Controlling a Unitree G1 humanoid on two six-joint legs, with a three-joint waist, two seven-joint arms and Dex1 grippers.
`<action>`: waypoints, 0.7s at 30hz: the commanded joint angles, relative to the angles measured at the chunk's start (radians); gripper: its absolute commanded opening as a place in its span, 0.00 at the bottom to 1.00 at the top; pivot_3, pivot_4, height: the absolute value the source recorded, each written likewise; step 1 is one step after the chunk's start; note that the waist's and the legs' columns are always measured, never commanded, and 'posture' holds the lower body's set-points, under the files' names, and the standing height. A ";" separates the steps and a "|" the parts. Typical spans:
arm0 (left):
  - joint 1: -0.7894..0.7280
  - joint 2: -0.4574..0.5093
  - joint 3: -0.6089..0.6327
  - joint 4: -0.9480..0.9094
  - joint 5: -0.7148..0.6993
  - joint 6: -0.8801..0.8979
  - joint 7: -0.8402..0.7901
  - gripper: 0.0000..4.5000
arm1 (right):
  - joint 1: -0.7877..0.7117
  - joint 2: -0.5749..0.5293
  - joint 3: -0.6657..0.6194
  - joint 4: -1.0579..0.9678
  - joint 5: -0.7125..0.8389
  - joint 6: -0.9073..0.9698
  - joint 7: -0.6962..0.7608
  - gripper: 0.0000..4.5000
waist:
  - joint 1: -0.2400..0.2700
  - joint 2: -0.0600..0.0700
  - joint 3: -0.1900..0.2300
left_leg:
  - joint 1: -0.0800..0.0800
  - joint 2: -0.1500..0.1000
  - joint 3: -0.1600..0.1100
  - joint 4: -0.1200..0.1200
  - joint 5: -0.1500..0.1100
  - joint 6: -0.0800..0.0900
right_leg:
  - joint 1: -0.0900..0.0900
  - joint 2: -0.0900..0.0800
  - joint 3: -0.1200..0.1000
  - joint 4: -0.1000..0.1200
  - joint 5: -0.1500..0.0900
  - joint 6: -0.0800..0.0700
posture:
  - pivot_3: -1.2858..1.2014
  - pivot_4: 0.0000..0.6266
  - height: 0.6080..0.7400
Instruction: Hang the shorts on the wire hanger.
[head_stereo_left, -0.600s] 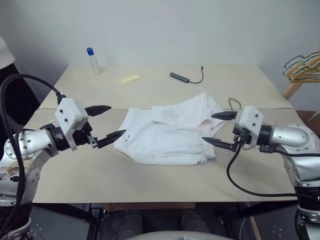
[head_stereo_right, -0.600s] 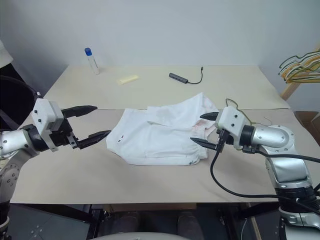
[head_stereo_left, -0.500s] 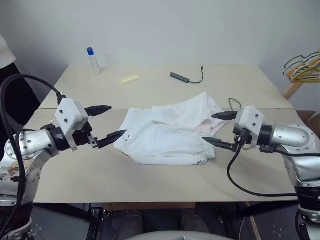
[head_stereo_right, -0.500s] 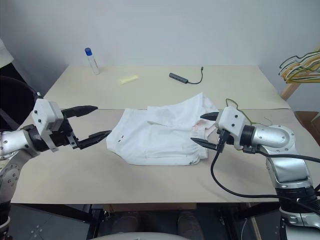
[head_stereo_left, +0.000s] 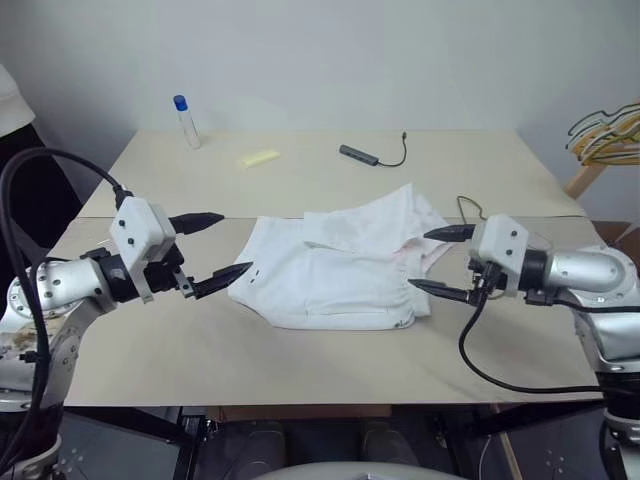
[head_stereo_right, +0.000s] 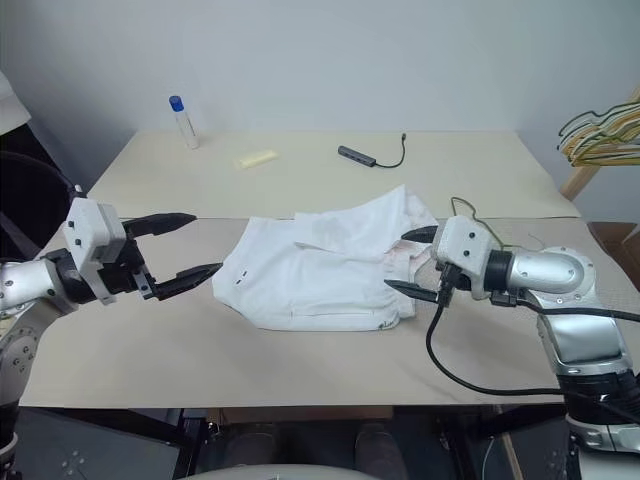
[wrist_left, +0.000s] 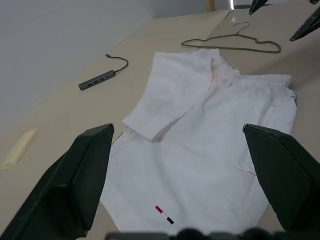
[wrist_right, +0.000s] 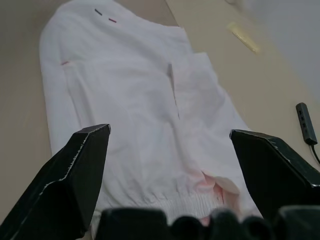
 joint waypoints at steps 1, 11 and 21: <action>0.004 0.020 0.037 -0.033 -0.007 -0.018 -0.009 1.00 | 0.022 -0.042 0.025 -0.039 -0.060 -0.107 0.040 0.99 | 0.000 0.000 0.000 | 0.000 0.000 0.000 0.000 0.000 0.000 | 0.000 0.000 0.000 0.000 0.000 0.000 | 0.52 0.00 1.00; 0.004 0.013 0.017 -0.043 -0.011 -0.006 -0.009 1.00 | 0.112 -0.083 0.165 -0.026 -0.355 -0.278 -0.029 0.99 | -0.001 0.000 0.000 | 0.000 0.000 0.001 0.000 0.000 0.000 | 0.000 0.000 0.000 0.000 0.000 0.000 | 0.51 0.00 1.00; 0.010 0.007 0.003 -0.053 -0.011 -0.003 -0.006 1.00 | 0.022 0.027 0.313 0.111 -0.711 -0.288 -0.232 0.79 | -0.011 -0.002 -0.001 | 0.001 0.002 0.002 0.000 0.000 0.000 | 0.000 0.002 0.001 0.000 0.000 -0.001 | 0.51 0.00 1.00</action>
